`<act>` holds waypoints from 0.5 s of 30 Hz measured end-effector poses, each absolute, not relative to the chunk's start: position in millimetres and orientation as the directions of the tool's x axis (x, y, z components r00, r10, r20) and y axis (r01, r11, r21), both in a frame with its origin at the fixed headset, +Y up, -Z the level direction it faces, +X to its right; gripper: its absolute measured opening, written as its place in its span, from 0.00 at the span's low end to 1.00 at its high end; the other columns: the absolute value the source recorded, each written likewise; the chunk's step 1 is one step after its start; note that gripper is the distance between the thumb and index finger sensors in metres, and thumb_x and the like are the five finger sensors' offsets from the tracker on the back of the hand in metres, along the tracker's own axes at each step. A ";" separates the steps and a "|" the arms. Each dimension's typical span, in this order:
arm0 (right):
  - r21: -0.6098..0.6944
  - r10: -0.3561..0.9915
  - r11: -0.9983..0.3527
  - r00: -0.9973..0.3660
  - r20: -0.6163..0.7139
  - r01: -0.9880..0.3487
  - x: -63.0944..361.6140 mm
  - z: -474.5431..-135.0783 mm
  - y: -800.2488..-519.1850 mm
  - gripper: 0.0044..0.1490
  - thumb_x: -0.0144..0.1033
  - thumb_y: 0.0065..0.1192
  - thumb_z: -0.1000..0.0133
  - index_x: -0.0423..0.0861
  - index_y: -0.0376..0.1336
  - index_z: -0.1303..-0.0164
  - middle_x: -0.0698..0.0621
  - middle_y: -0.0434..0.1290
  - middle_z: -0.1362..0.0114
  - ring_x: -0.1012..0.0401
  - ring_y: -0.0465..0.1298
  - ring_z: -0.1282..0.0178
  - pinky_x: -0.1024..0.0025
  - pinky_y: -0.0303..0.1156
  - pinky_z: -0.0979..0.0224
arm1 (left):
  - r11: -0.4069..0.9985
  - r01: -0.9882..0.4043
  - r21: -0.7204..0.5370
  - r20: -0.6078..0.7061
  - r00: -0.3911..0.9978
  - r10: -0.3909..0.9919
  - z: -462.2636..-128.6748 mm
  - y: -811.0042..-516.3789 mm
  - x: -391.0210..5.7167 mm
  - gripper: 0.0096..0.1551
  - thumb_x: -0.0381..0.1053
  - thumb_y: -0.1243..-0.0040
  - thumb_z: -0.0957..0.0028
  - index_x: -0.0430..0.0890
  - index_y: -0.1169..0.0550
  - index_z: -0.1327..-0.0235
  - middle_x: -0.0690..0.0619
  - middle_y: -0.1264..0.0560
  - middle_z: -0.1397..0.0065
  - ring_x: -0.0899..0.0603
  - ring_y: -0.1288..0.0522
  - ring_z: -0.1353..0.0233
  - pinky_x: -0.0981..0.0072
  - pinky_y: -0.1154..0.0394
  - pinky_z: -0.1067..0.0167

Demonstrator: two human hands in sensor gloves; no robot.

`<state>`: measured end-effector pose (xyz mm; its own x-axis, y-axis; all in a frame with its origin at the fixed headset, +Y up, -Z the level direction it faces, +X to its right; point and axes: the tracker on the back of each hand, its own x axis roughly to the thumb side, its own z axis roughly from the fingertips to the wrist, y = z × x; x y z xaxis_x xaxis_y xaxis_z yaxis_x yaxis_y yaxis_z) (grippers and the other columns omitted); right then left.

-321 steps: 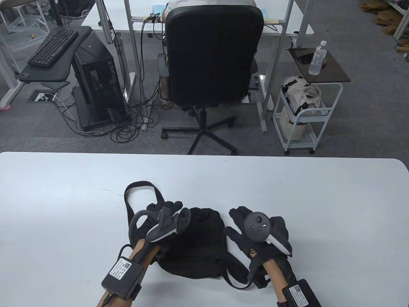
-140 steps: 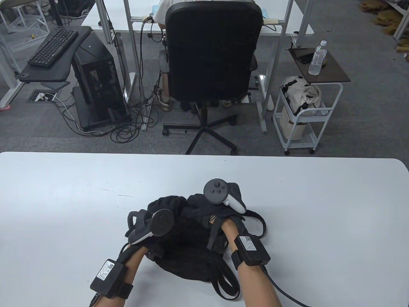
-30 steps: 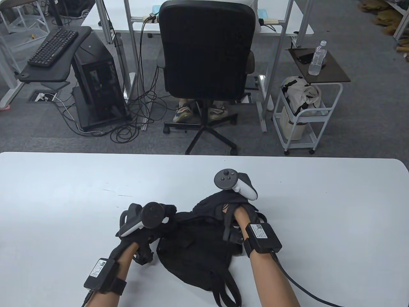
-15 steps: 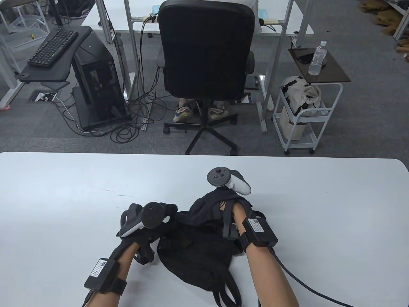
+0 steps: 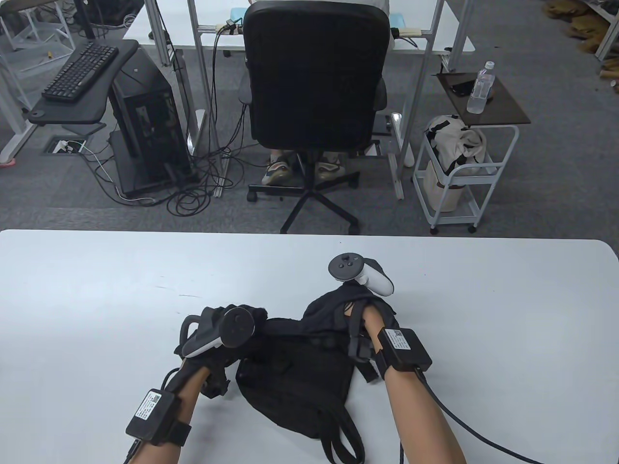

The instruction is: Pull shoulder strap to tighten

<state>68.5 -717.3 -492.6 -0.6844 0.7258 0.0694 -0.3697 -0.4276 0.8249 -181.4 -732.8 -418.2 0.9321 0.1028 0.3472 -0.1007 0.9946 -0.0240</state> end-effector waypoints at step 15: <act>0.802 0.580 -0.546 -0.800 0.151 -0.244 83.6 -480.4 -717.0 0.35 0.32 0.80 0.48 0.50 0.66 0.30 0.48 0.80 0.44 0.60 0.83 0.60 0.62 0.82 0.53 | 0.999 -0.010 -0.040 0.330 0.944 0.023 -418.9 -739.2 -181.9 0.38 0.62 0.37 0.49 0.53 0.28 0.24 0.54 0.24 0.23 0.44 0.23 0.23 0.35 0.34 0.24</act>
